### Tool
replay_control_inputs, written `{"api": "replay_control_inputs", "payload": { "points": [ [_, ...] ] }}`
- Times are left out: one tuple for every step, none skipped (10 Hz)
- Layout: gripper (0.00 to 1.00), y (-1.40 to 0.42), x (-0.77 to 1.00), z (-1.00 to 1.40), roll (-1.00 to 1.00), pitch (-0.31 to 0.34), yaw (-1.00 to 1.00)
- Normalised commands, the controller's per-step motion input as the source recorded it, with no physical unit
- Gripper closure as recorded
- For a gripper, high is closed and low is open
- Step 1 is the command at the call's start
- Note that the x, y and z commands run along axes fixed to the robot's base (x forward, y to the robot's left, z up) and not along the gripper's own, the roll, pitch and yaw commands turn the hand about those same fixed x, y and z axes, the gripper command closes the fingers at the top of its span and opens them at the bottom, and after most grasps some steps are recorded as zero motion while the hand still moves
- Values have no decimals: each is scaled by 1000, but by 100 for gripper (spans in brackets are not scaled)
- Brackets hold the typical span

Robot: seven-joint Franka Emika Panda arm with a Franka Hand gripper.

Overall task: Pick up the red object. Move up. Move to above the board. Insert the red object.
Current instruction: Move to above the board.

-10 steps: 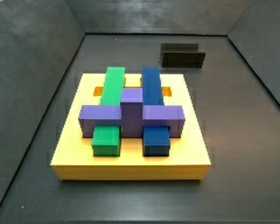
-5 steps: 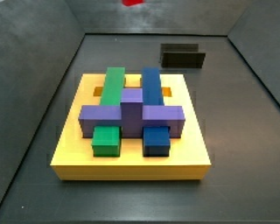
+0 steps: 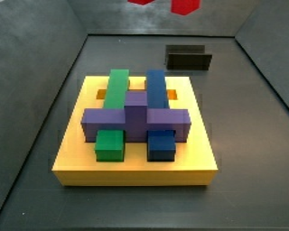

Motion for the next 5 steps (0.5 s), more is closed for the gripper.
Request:
{"api": "replay_control_inputs", "payload": {
  "points": [
    [100, -159, 93, 41, 52, 112, 1000],
    [100, -101, 82, 32, 62, 127, 1000],
    [100, -73, 87, 25, 70, 144, 1000],
    [100, -55, 86, 22, 84, 172, 1000],
    [100, -49, 83, 24, 93, 189, 1000]
  ]
}}
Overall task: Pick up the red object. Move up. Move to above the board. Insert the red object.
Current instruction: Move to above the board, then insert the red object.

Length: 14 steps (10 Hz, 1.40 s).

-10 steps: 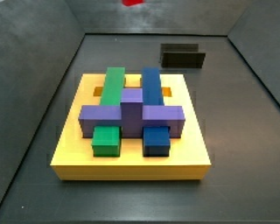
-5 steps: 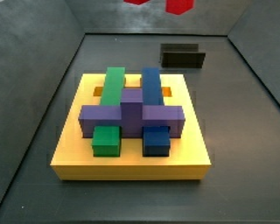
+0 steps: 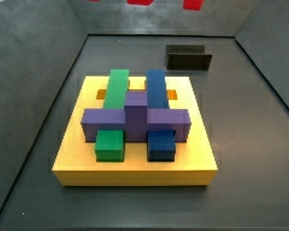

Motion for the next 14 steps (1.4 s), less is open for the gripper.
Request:
{"api": "replay_control_inputs", "payload": {
  "points": [
    [100, -41, 81, 29, 129, 247, 1000],
    [100, -41, 86, 29, 147, 277, 1000],
    [100, -42, 97, 25, 147, 260, 763],
    [100, -40, 102, 19, 142, 211, 432],
    [100, 63, 0, 0, -24, 0, 0],
    [100, 66, 0, -191, -121, -3, 0],
    [100, 71, 34, -469, -296, -59, 37],
    [100, 54, 77, -466, -327, -77, 60],
    [100, 0, 103, -414, -341, -93, 143],
    [100, 17, 66, -483, -311, -86, 191],
    [100, 0, 0, -660, -140, -149, 146],
    [100, 0, 0, -674, 0, -147, 114],
    [100, 0, 0, -737, 31, -107, 69],
    [100, 0, 171, -509, 293, 0, 14]
  ]
}}
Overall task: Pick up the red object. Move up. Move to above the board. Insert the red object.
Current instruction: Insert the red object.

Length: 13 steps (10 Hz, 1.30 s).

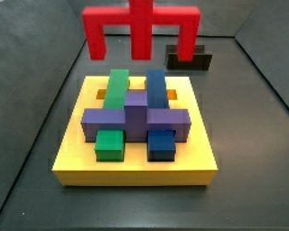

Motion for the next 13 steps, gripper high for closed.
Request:
{"api": "replay_control_inputs", "payload": {
  "points": [
    [100, 6, 166, -391, 331, 0, 6],
    [100, 83, 49, -294, 320, 21, 71],
    [100, 57, 0, -209, 319, 31, 117],
    [100, 23, 11, -237, 277, 14, 123],
    [100, 0, 0, -300, 94, 0, 129],
    [100, 0, 0, -340, 34, 0, 103],
    [100, 0, 0, -363, 3, -10, 63],
    [100, 0, 0, -366, 0, -14, 43],
    [100, 26, 0, -291, -81, -37, 17],
    [100, 49, 0, -189, -127, -40, 20],
    [100, 17, 0, -149, -143, -41, 31],
    [100, 0, 0, -163, -150, -44, 29],
    [100, 0, 0, -217, -167, -53, 20]
  ]
}}
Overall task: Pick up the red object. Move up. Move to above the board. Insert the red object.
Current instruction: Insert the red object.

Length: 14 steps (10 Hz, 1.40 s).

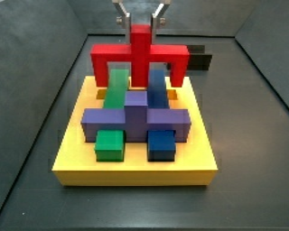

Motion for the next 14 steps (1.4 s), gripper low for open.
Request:
{"api": "replay_control_inputs", "payload": {
  "points": [
    [100, 0, 20, -257, -154, -46, 0],
    [100, 0, 0, -266, -113, -34, 0],
    [100, 0, 0, -283, -84, -36, 0],
    [100, 0, 0, 0, -47, 0, 0],
    [100, 0, 34, 9, -91, 0, 0],
    [100, 0, 46, 0, -117, 0, 0],
    [100, 0, 166, 0, -93, 0, 0],
    [100, 0, 109, -51, -64, 0, 0],
    [100, 43, -11, 0, -54, 0, 0],
    [100, 0, -46, 100, -63, 0, 0],
    [100, 0, 0, 237, -43, 0, 0],
    [100, 0, -86, 123, -44, 0, 0],
    [100, 0, -123, 26, -10, 0, 0],
    [100, 0, -89, 0, -16, -9, 0]
  ]
}}
